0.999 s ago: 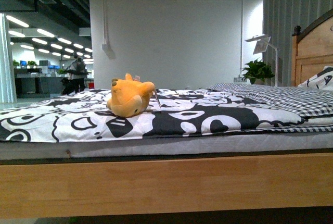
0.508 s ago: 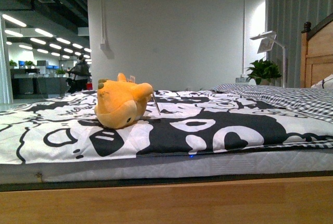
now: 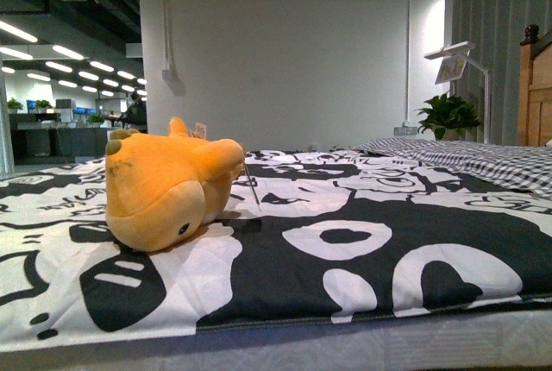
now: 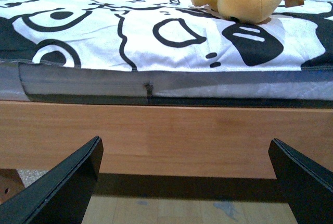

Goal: Put away toys

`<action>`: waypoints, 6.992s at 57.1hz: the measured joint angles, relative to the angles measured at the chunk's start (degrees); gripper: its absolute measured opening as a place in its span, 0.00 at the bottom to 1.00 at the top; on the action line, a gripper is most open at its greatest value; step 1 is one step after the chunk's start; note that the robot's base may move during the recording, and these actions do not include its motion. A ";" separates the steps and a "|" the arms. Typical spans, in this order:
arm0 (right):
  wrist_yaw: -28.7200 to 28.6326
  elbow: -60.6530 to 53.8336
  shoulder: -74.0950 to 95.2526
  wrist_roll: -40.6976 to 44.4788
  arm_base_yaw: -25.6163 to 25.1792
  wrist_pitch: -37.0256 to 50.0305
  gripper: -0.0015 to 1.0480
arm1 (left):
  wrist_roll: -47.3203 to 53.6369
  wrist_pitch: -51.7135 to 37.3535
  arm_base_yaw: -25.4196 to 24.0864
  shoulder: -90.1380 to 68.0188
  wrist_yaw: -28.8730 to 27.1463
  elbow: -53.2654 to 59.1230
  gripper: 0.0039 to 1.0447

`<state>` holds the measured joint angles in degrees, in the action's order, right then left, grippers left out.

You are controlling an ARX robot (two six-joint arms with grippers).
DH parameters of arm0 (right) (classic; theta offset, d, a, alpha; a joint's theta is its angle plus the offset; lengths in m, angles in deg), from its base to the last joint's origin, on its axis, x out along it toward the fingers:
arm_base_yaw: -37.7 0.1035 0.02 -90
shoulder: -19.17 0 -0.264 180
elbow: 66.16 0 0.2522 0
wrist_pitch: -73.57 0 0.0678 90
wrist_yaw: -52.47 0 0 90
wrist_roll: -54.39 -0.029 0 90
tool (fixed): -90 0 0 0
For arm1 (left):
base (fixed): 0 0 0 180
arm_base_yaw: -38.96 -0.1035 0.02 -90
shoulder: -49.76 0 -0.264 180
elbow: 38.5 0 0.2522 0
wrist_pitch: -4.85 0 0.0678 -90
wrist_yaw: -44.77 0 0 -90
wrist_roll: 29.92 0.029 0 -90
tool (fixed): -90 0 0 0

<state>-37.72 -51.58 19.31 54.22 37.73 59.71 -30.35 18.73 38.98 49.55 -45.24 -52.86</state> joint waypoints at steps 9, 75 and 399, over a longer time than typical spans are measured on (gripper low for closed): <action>0.00 0.00 0.02 0.00 0.00 0.00 0.94 | 0.00 0.00 0.00 0.00 0.00 0.00 0.94; 0.20 0.00 0.02 0.00 0.00 -0.02 0.94 | 0.02 0.00 0.00 0.00 0.02 0.00 0.94; 0.22 2.40 2.45 0.00 -0.28 -0.13 0.07 | 0.02 0.00 0.00 0.13 0.00 0.00 0.94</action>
<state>-37.50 -49.18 21.76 54.22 37.45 59.58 -30.33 18.73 38.98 49.68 -45.24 -52.86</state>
